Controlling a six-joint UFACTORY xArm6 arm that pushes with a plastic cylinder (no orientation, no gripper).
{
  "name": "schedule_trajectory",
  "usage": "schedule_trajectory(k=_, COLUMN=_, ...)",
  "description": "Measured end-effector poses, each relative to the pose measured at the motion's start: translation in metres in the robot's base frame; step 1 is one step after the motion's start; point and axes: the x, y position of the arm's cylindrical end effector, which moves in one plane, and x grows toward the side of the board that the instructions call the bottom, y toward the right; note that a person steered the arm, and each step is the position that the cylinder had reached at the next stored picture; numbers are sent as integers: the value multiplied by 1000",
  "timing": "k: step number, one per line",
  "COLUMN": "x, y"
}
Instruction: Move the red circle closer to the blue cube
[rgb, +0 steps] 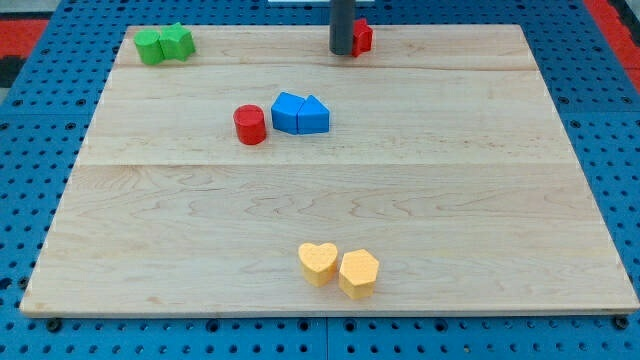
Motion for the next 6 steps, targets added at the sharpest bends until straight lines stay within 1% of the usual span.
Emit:
schedule_trajectory(k=1, x=71, y=36)
schedule_trajectory(k=2, x=171, y=64)
schedule_trajectory(k=3, x=239, y=38)
schedule_trajectory(k=4, x=249, y=-37)
schedule_trajectory(k=5, x=197, y=-117)
schedule_trajectory(k=6, x=154, y=-131)
